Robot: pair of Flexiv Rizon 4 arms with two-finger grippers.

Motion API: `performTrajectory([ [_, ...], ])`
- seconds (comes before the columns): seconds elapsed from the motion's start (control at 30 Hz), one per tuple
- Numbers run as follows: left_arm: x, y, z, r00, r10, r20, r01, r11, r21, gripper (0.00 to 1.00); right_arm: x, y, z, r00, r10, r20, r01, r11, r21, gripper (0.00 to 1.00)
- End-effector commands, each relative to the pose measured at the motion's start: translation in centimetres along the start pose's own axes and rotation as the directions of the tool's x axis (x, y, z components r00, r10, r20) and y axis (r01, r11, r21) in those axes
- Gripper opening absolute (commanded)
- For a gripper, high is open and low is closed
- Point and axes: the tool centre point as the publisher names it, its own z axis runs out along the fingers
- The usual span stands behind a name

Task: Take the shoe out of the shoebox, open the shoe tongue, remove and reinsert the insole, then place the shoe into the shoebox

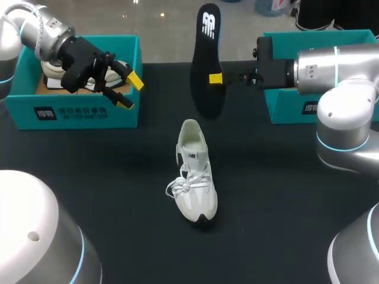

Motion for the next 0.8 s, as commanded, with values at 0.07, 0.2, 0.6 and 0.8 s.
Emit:
performTrajectory([
  [0.07, -0.1, -0.1, -0.1, 1.000, 0.001, -0.004, -0.001, 1.000, 0.001, 1.00, 0.0, 0.1, 0.2, 1.000, 0.000, 0.003, 0.000, 1.000, 0.002, 0.00],
  [0.2, -0.1, -0.1, -0.1, 1.000, 0.001, -0.004, -0.001, 1.000, 0.001, 1.00, -0.6, -0.2, 0.9, 0.999, -0.045, 0.018, 0.046, 0.999, -0.025, 0.00],
  [0.6, -0.1, -0.1, -0.1, 1.000, 0.001, -0.004, -0.001, 1.000, 0.001, 1.00, -4.1, -1.2, 2.1, 0.977, -0.211, 0.017, 0.211, 0.977, 0.010, 0.00],
  [0.8, -0.1, -0.1, -0.1, 1.000, 0.001, -0.004, -0.001, 1.000, 0.001, 1.00, -5.5, -2.3, 2.5, 0.970, -0.243, 0.005, 0.243, 0.970, 0.013, 0.00],
])
